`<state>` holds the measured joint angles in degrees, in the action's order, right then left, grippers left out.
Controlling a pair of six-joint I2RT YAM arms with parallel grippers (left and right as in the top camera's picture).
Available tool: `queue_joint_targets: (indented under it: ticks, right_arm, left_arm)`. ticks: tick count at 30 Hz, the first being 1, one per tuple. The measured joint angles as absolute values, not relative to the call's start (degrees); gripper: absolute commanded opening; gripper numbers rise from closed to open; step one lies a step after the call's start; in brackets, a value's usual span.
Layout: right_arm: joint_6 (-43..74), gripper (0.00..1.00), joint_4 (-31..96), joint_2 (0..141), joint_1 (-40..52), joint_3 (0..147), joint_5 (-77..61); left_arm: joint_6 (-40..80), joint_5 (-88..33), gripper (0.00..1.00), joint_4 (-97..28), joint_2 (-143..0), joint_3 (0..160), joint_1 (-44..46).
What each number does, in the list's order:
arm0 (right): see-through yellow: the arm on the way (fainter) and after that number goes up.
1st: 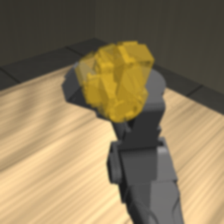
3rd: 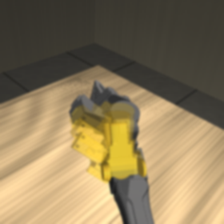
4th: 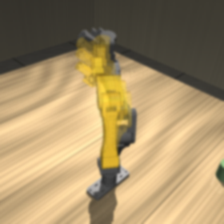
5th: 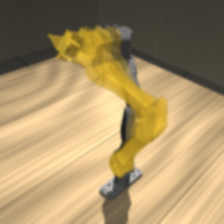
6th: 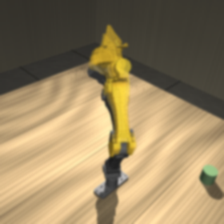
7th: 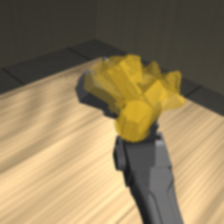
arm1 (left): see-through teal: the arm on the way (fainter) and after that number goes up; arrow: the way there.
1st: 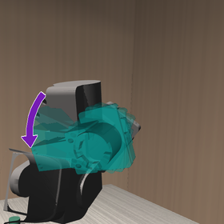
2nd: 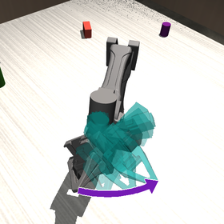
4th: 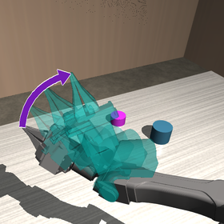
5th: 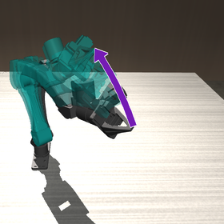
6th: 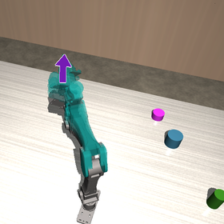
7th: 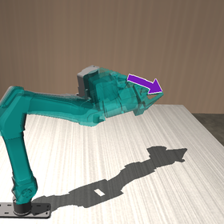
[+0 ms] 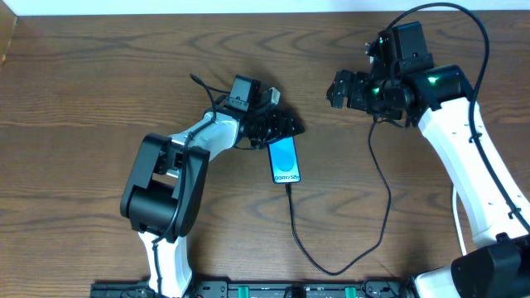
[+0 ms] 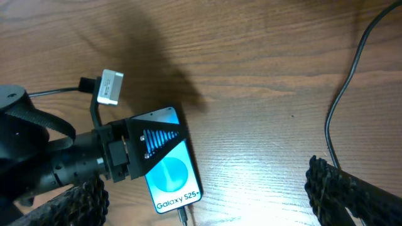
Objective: Plug charger to phone and switch on socket
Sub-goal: 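Lower the phone flat onto the table center with the left gripper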
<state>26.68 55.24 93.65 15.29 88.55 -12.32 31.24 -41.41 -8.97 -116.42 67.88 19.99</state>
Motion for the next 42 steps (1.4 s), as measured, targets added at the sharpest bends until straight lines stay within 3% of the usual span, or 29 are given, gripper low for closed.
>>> queue_joint_targets:
  ticks: [4,7,42]
  right_arm:
    - [26.65,0.99,55.24,93.62,15.29,88.55,-12.32]
    - [26.65,0.99,55.24,93.62,15.29,88.55,-12.32]
    - [26.68,0.99,55.24,93.65,15.29,88.55,-12.16]
  left_arm:
    - [31.16,-38.79,0.84,-10.81,-115.66,68.36,20.01]
    - [31.24,-37.17,0.85,-11.60,-115.28,68.73,20.05]
    - [31.27,-27.40,0.88,-11.57,-114.41,69.30,20.40]
